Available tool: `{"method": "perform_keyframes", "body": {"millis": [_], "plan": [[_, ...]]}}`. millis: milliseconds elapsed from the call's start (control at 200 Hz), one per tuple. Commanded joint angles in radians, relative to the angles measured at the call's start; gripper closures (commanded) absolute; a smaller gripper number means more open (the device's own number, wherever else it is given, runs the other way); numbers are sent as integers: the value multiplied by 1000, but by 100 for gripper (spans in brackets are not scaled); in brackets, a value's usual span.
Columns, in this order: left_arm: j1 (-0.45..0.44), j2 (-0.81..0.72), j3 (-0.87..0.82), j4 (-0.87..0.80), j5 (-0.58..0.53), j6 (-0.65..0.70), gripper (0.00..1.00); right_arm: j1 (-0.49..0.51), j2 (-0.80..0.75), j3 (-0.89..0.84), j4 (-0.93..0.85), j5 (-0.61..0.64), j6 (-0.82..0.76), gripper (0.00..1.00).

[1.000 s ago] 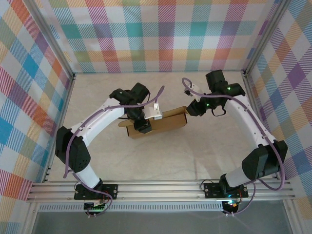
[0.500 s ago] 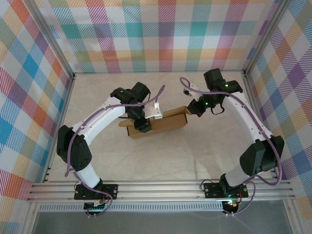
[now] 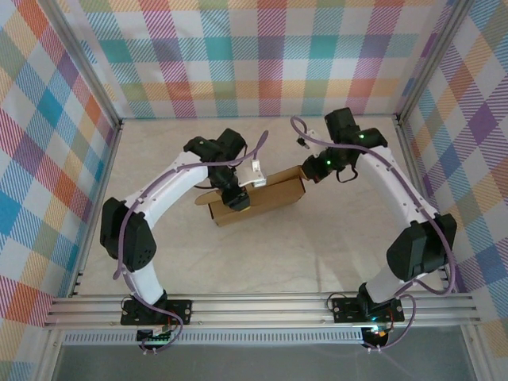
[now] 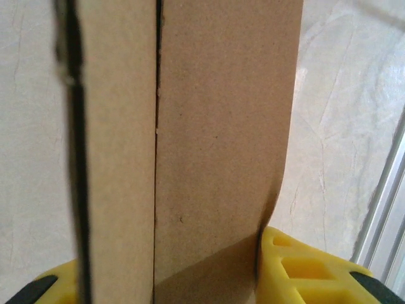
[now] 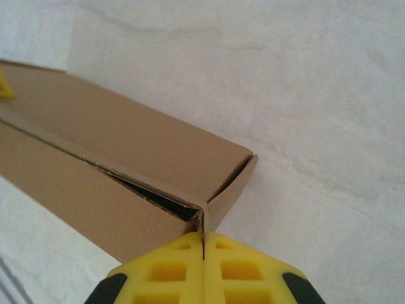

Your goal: Fold the paper box

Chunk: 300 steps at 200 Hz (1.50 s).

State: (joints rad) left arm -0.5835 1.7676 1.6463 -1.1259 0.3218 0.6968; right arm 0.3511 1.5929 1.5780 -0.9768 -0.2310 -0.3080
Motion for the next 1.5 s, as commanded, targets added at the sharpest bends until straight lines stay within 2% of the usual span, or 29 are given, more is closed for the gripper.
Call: {"method": "perform_keyframes", "body": {"millis": [0,235,375,465,590,710,830,960,1070,1365,1495], "plan": [[8,38,36,4,70,-52,69,48,14,39,29,81,195,100],[2,55,24,10,88,1,69,79,60,108,-4,188,408,100],[1,46,4,2,79,51,69,79,115,215,-64,208,452,100],[1,46,-3,15,59,35,69,89,157,284,-98,199,434,100],[11,60,11,18,89,10,69,108,159,262,-75,196,374,100],[24,70,24,16,142,-3,69,112,112,161,-2,215,321,100],[39,89,60,1,182,-36,70,112,82,93,35,220,340,100],[33,92,54,5,164,-13,70,103,96,109,7,233,420,100],[13,90,38,-7,103,28,70,85,137,206,-59,222,461,100],[-19,87,-6,8,73,65,71,82,367,618,-321,245,510,100],[-18,85,-23,29,61,49,71,85,382,646,-346,251,504,100]]}}
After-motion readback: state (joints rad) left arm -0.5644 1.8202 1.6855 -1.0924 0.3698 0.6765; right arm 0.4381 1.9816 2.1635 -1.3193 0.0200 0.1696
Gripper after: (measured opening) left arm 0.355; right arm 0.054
